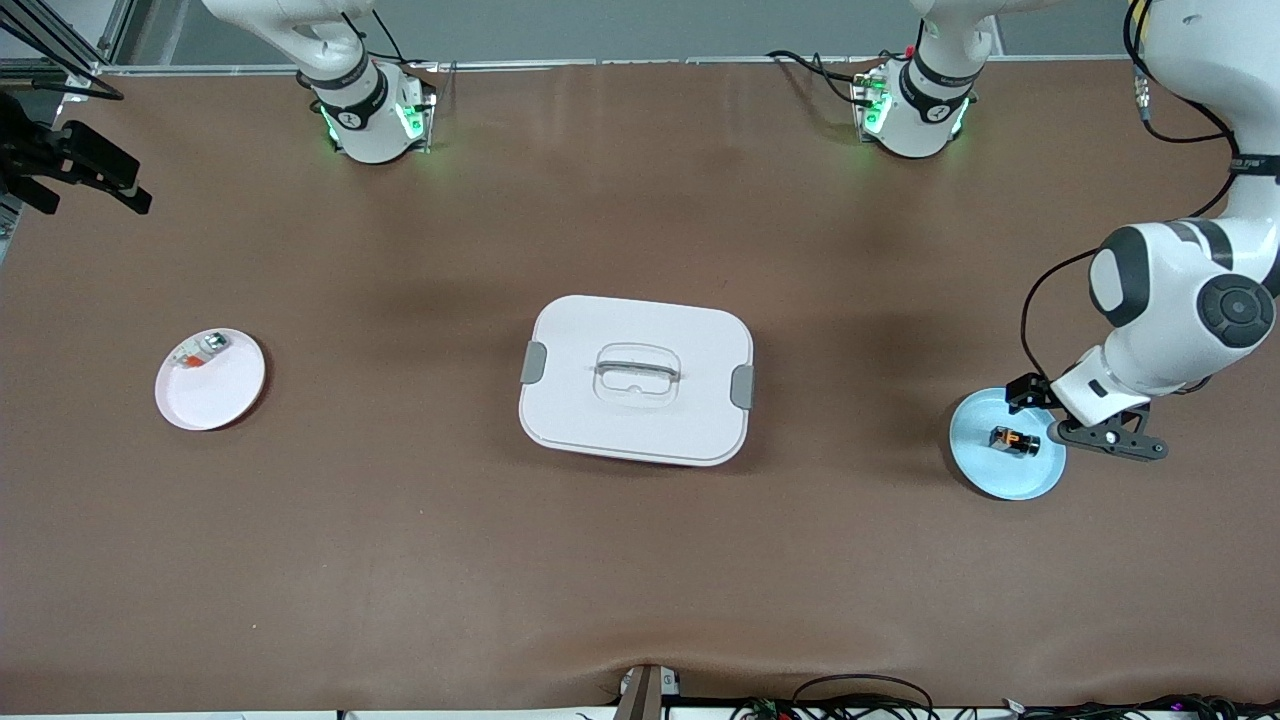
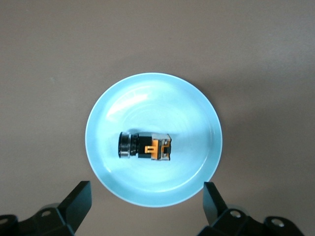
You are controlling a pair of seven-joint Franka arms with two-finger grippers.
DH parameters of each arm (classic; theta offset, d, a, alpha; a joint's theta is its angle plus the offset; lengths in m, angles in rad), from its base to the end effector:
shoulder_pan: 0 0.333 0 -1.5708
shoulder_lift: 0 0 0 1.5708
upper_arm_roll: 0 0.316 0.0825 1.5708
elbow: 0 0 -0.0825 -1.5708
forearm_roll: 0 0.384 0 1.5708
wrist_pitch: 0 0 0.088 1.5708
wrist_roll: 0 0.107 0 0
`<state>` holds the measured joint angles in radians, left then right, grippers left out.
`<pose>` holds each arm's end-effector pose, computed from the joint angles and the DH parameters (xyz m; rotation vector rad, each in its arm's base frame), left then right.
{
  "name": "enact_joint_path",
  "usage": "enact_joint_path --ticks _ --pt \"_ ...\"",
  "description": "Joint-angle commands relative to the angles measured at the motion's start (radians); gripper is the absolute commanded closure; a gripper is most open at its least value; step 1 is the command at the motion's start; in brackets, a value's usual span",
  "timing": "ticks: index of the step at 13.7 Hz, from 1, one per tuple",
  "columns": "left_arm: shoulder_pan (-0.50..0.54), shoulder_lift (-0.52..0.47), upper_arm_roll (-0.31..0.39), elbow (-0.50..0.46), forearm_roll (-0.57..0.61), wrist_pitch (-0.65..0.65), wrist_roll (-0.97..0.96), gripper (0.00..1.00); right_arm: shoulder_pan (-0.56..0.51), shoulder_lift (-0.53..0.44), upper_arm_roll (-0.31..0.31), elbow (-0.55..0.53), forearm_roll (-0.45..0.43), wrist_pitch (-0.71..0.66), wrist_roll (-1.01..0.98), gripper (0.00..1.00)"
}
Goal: Transfer orange switch to right arm and place
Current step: 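Move the left gripper down over the switch on the blue plate, then close the left gripper on the black-and-orange switch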
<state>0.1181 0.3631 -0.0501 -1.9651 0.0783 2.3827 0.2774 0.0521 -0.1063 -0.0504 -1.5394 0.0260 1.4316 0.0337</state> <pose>0.6172 0.0441 0.2934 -3.0677 0.4026 -0.0743 0.5054 0.0022 0.6832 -3.1102 0.0437 0.0034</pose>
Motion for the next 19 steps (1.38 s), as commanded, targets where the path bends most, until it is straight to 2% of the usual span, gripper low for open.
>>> enact_joint_path --ticks 1,5,14,19 --pt "0.011 0.045 -0.002 -0.004 0.018 0.079 0.028 0.0 -0.011 -0.015 0.001 -0.01 0.018 0.001 -0.011 0.0" --pt "0.034 0.099 -0.002 -0.006 0.084 0.134 0.028 0.0 -0.02 -0.016 0.003 -0.011 0.002 0.001 -0.009 0.0" --pt "0.037 0.172 -0.004 0.0 0.083 0.202 0.026 0.0 -0.026 -0.015 0.001 -0.01 0.0 0.0 -0.001 0.0" --pt "0.035 0.211 -0.004 0.006 0.086 0.259 0.028 0.0 -0.08 -0.015 0.015 -0.011 0.014 0.001 -0.003 0.0"
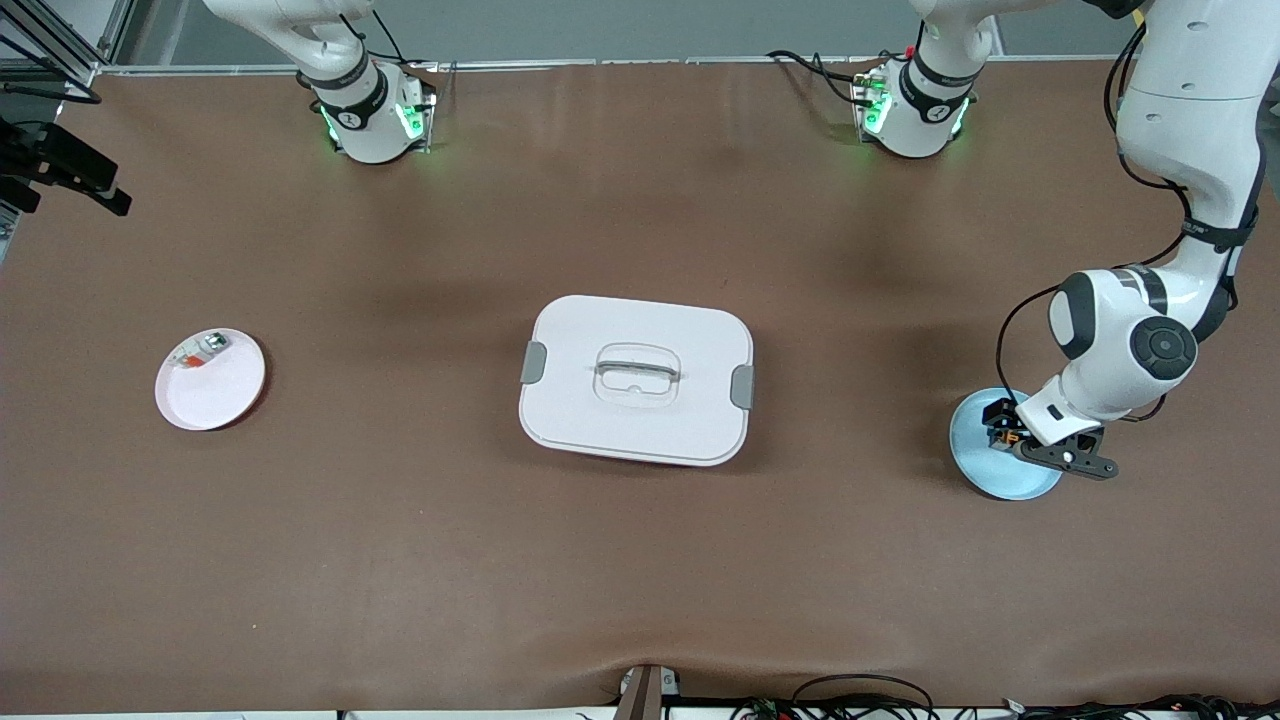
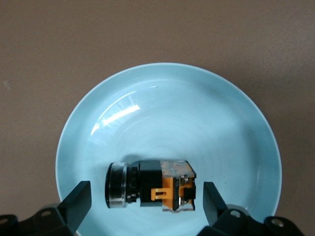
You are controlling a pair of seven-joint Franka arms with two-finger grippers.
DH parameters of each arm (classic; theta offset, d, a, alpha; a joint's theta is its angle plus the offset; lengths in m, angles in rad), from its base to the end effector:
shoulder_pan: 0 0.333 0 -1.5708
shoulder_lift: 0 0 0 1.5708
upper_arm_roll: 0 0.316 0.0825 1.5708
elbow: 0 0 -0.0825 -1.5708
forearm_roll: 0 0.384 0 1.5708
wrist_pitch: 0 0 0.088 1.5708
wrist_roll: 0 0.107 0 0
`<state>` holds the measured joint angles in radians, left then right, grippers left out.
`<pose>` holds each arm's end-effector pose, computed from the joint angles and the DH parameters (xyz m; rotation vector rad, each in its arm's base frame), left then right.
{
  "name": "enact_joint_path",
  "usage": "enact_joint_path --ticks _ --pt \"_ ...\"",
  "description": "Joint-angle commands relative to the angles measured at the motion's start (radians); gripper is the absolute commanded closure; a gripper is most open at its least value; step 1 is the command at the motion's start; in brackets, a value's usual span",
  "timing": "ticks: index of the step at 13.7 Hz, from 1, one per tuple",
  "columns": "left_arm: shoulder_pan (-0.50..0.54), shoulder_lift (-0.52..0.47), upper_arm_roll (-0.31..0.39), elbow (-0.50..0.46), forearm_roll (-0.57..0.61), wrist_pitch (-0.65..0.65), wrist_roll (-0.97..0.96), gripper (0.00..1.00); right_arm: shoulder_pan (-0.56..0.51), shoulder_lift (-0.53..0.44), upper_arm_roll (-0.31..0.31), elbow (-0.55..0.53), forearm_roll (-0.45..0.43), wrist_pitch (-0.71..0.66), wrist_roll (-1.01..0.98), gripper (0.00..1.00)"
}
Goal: Transfer orange switch to right arm and place
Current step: 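Close the left gripper on the black-and-orange switch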
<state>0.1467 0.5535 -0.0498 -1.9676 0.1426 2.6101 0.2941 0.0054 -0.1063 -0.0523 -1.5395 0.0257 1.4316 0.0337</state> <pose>0.6210 0.0583 0.1956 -3.0343 0.4715 -0.1212 0.5049 -0.0225 0.6832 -3.1083 0.1193 0.0024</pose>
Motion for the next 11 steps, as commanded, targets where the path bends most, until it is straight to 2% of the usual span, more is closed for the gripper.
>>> enact_joint_path --ticks 1,4,10,11 --pt "0.007 0.023 -0.005 0.009 0.022 0.036 0.01 0.0 -0.033 -0.015 0.017 -0.01 0.014 0.001 -0.003 0.0" --pt "0.005 0.028 -0.005 0.009 0.022 0.036 0.01 0.0 -0.045 -0.016 0.037 -0.01 0.016 0.001 -0.003 0.0" --pt "0.007 0.028 -0.005 0.009 0.022 0.039 0.01 0.0 -0.048 -0.016 0.039 -0.011 0.016 0.003 -0.002 0.0" --pt "0.007 0.028 -0.005 0.009 0.02 0.039 0.01 0.09 -0.047 -0.016 0.037 -0.01 0.014 0.003 -0.003 0.0"
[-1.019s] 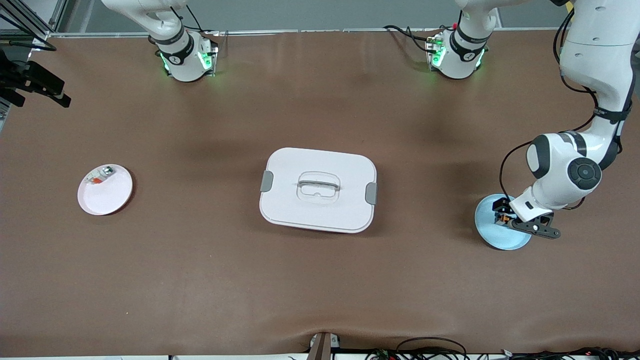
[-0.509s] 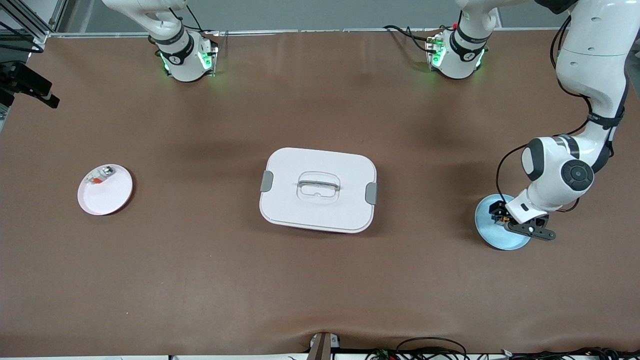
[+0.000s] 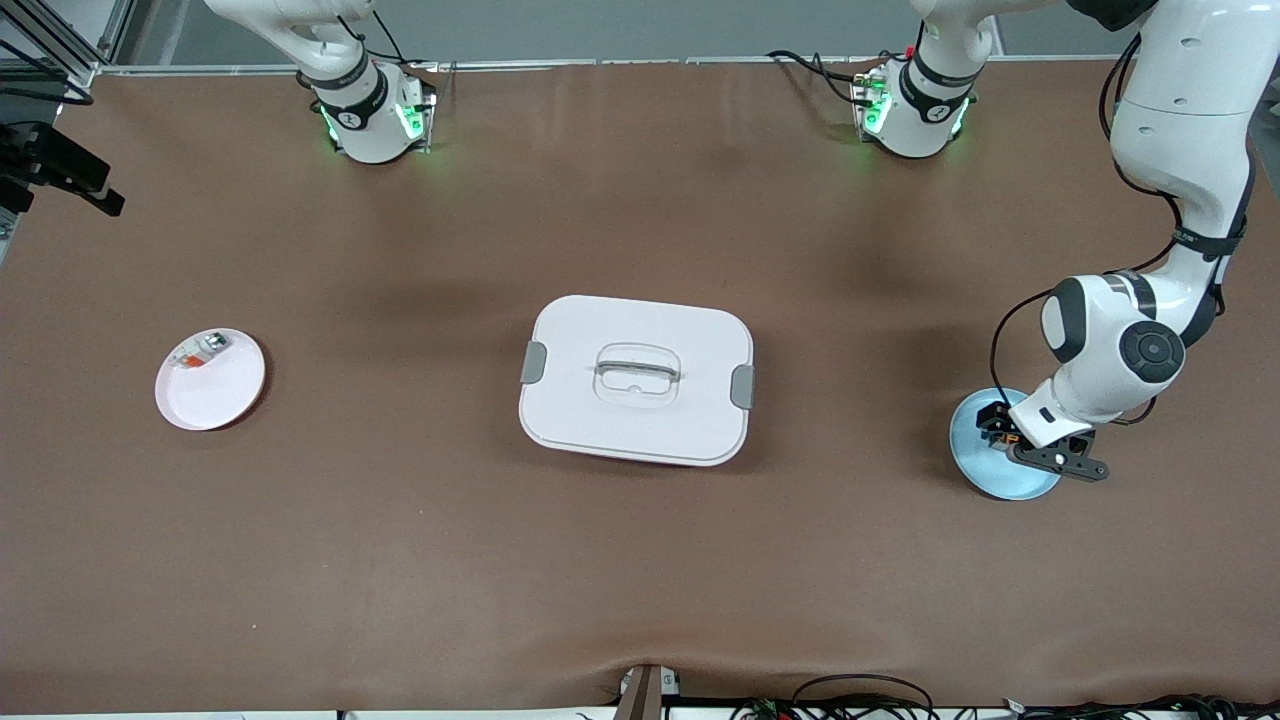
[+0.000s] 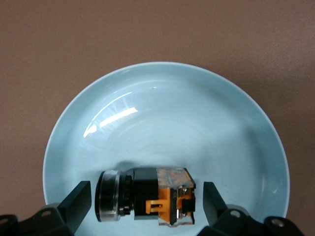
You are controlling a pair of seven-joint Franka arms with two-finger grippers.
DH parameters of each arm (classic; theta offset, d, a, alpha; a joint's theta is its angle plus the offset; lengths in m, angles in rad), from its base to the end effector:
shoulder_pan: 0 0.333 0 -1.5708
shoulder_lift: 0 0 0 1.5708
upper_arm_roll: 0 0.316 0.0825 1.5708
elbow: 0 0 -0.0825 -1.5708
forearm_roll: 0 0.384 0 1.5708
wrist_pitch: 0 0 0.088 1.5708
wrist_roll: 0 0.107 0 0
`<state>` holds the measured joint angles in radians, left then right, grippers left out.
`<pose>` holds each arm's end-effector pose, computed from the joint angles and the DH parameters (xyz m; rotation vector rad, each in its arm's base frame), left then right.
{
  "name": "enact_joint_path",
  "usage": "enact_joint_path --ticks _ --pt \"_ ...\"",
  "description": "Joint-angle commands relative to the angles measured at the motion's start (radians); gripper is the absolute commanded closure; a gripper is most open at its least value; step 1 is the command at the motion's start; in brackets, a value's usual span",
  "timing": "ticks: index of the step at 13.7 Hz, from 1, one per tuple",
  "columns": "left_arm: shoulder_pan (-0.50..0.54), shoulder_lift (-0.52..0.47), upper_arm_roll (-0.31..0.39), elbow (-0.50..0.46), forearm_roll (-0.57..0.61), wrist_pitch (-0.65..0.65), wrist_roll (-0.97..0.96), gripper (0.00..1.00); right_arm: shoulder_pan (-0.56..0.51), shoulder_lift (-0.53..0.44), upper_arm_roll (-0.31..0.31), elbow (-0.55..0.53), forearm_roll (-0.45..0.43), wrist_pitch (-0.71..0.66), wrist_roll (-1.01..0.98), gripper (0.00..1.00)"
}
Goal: Transfer orange switch to right arm and place
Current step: 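Close the left gripper on the black-and-orange switch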
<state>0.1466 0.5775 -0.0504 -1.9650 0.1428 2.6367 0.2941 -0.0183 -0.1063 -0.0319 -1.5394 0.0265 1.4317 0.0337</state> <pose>0.6213 0.0573 0.1842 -3.0364 0.4747 -0.1306 0.5049 -0.0233 0.6833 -3.1095 0.1245 0.0019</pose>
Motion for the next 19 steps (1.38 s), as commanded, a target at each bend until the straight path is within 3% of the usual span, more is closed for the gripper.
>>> enact_joint_path --ticks 1,3,5,14,19 --pt "0.007 0.004 -0.005 0.006 0.021 0.013 0.01 0.22 -0.023 -0.015 0.017 -0.01 0.012 0.004 -0.003 0.0" --pt "0.007 0.004 -0.005 0.006 0.02 0.013 0.01 0.48 -0.02 -0.015 0.015 -0.01 -0.005 0.01 -0.005 0.0" --pt "0.007 0.004 -0.005 0.008 0.02 0.013 0.008 0.65 -0.02 -0.015 0.017 -0.01 -0.028 0.021 -0.005 0.0" --pt "0.001 -0.008 -0.006 0.009 0.018 0.009 -0.004 0.66 -0.018 -0.015 0.015 -0.01 -0.033 0.03 -0.003 0.0" --pt "-0.001 -0.091 -0.014 0.0 0.018 -0.076 -0.006 0.66 -0.02 -0.015 0.015 -0.011 -0.031 0.03 -0.001 0.0"
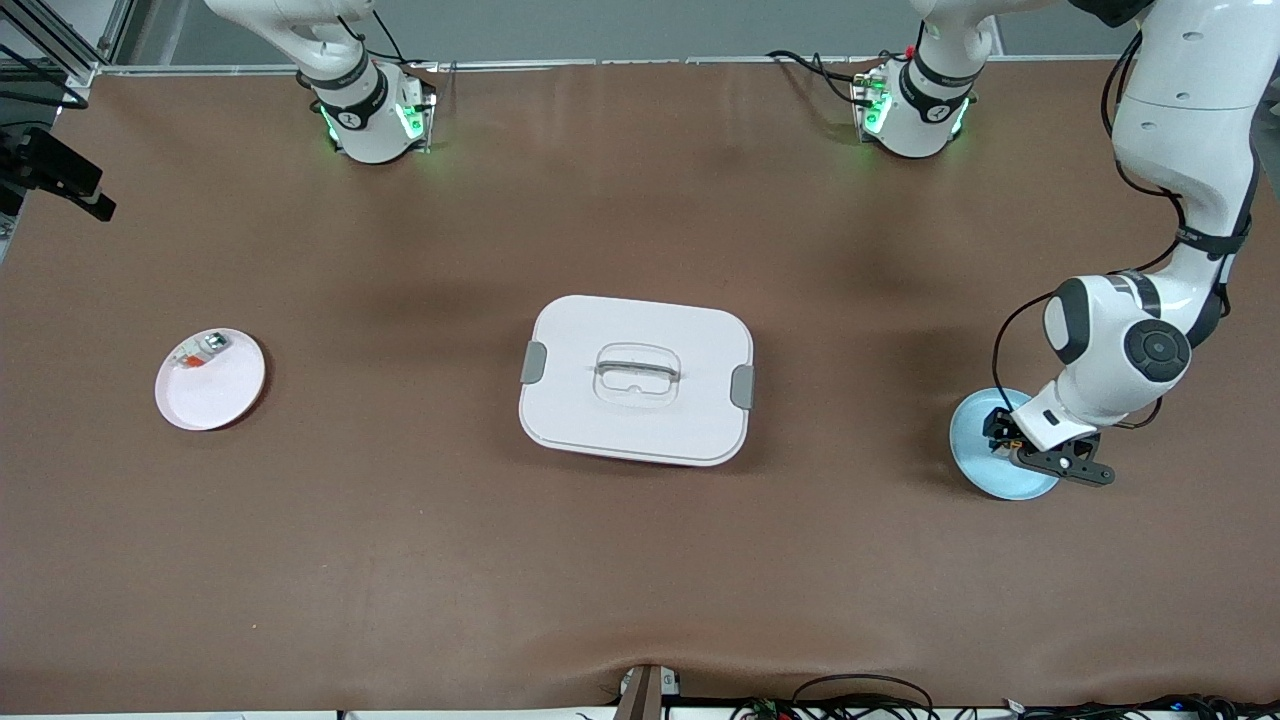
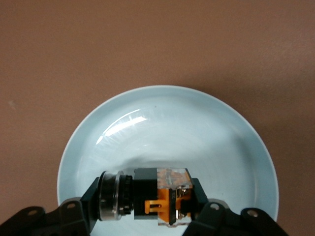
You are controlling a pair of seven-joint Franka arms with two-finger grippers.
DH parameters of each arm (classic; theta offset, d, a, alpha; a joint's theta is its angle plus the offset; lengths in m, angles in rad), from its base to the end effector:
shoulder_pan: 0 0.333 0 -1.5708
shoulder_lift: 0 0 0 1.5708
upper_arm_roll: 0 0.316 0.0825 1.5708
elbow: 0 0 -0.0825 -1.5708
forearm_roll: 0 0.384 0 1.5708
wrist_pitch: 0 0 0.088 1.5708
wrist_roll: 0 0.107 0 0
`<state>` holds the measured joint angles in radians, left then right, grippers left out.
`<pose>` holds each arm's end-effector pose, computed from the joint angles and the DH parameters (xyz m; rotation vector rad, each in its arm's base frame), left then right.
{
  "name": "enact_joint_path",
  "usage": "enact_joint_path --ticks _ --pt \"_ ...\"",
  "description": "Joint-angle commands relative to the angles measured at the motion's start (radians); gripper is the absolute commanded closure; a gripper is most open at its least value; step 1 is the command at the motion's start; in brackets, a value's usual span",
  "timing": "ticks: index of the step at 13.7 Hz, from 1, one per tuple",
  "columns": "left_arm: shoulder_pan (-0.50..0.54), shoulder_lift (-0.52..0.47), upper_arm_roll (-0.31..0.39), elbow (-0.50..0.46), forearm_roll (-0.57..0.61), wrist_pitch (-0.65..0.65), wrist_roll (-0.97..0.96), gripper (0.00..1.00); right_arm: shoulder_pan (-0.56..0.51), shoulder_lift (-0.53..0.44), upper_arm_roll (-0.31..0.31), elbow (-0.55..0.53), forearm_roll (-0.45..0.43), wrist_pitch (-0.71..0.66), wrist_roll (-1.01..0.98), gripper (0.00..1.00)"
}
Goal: Transfer orange switch to right arm and place
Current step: 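Close the left gripper on the black-and-orange switch, then lift the switch with the left gripper and carry it over the box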
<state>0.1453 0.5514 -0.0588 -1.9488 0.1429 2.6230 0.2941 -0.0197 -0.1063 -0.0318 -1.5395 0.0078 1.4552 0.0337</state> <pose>0.6299 0.0529 0.2057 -3.0274 0.4835 -0.1743 0.5072 -0.0263 0.6853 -3.1277 0.1316 -0.0345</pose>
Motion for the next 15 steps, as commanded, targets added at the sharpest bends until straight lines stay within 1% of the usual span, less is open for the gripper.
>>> enact_joint_path --ticks 1,2,4,9,12,15 --pt "-0.001 -0.089 -0.006 -0.016 0.017 -0.107 -0.007 0.66 -0.019 -0.015 0.015 -0.013 -0.012 0.007 0.0 0.0" --pt "-0.001 -0.119 -0.007 -0.016 0.015 -0.148 -0.013 0.66 -0.019 -0.015 0.015 -0.014 -0.008 0.005 0.002 0.0" --pt "0.004 -0.172 -0.041 -0.013 0.009 -0.231 -0.039 0.66 -0.016 -0.016 0.016 -0.014 -0.005 0.002 0.005 0.0" --pt "0.004 -0.293 -0.095 -0.002 -0.002 -0.407 -0.102 0.66 -0.016 -0.016 0.015 -0.014 0.006 -0.003 0.006 0.0" --pt "0.002 -0.359 -0.139 0.05 -0.046 -0.568 -0.127 0.66 -0.02 -0.016 0.012 -0.014 0.006 -0.003 0.005 0.0" --pt "0.002 -0.409 -0.206 0.134 -0.098 -0.748 -0.197 0.66 -0.017 -0.016 0.012 -0.014 0.008 -0.003 0.005 0.0"
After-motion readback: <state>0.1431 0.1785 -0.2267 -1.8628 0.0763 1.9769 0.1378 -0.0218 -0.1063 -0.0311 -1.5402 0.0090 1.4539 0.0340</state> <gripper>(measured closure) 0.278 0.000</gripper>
